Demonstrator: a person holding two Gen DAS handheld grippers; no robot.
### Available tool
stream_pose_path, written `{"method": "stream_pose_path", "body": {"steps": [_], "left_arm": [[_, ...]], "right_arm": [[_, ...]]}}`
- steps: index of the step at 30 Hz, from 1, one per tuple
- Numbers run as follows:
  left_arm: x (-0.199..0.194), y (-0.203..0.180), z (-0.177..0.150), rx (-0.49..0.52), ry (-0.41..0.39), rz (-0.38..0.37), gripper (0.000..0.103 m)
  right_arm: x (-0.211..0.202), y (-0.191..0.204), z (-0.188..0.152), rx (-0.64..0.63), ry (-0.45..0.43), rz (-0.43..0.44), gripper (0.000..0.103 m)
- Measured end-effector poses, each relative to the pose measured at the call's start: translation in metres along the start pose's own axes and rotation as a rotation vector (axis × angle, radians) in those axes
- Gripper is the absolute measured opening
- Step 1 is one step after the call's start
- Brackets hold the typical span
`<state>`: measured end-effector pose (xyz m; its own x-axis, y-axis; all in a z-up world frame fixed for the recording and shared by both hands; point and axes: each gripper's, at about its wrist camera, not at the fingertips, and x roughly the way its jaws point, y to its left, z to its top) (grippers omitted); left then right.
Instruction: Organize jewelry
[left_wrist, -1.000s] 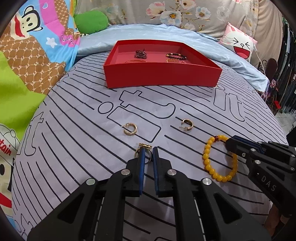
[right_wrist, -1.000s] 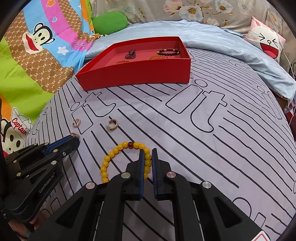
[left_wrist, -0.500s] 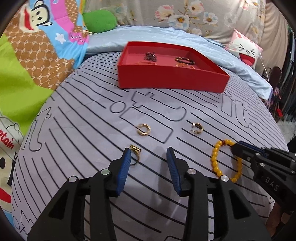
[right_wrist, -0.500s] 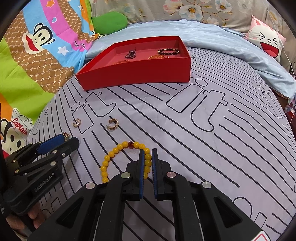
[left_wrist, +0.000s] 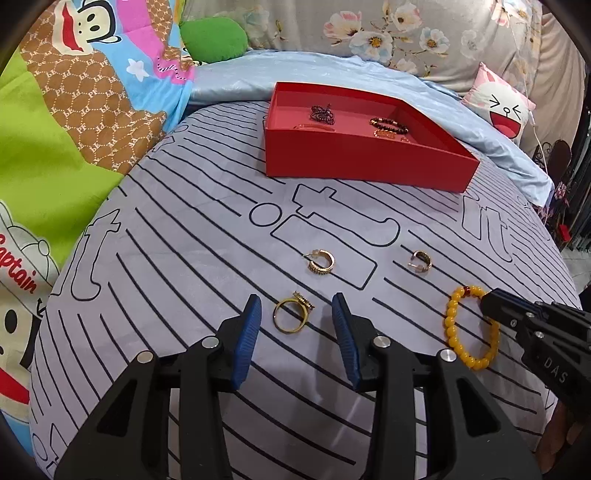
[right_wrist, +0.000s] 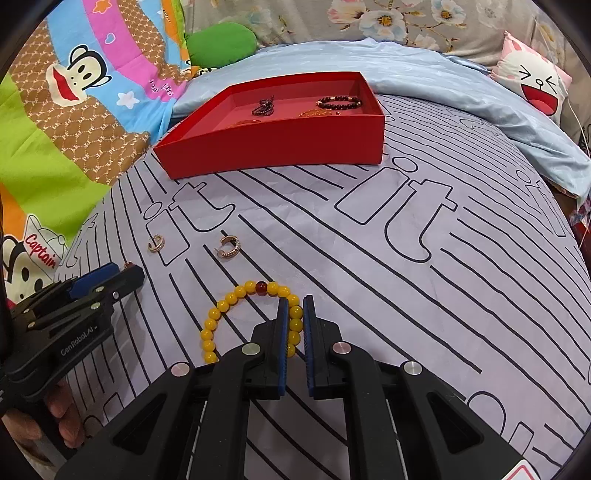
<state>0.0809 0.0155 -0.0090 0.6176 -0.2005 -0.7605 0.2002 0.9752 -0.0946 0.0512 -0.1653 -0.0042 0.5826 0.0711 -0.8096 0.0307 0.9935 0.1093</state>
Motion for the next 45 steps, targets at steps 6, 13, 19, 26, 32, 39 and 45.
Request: {"method": "stream_pose_path", "body": {"steps": [6, 13, 19, 26, 32, 39, 45], "left_arm": [[0.003, -0.004, 0.002, 0.021, 0.006, -0.015, 0.022], [0.003, -0.008, 0.002, 0.007, 0.004, -0.037, 0.022], [0.003, -0.013, 0.003, 0.007, 0.011, -0.054, 0.022], [-0.001, -0.019, 0.009, 0.017, 0.001, -0.069, 0.022], [-0.005, -0.025, 0.024, 0.034, -0.017, -0.075, 0.022], [-0.01, -0.029, 0.056, 0.049, -0.048, -0.091, 0.022], [-0.01, -0.03, 0.091, 0.075, -0.09, -0.103, 0.022]], "right_arm": [[0.0, 0.002, -0.001, -0.005, 0.002, 0.003, 0.007], [0.0, 0.006, 0.0, -0.012, 0.004, 0.007, 0.007], [-0.002, 0.005, 0.003, -0.013, -0.003, 0.01, 0.007], [-0.011, 0.004, 0.013, -0.018, -0.032, 0.017, 0.007], [-0.026, 0.004, 0.031, -0.029, -0.08, 0.021, 0.007], [-0.036, 0.004, 0.062, -0.049, -0.134, 0.024, 0.007], [-0.039, -0.003, 0.101, -0.049, -0.177, 0.04, 0.007]]}}
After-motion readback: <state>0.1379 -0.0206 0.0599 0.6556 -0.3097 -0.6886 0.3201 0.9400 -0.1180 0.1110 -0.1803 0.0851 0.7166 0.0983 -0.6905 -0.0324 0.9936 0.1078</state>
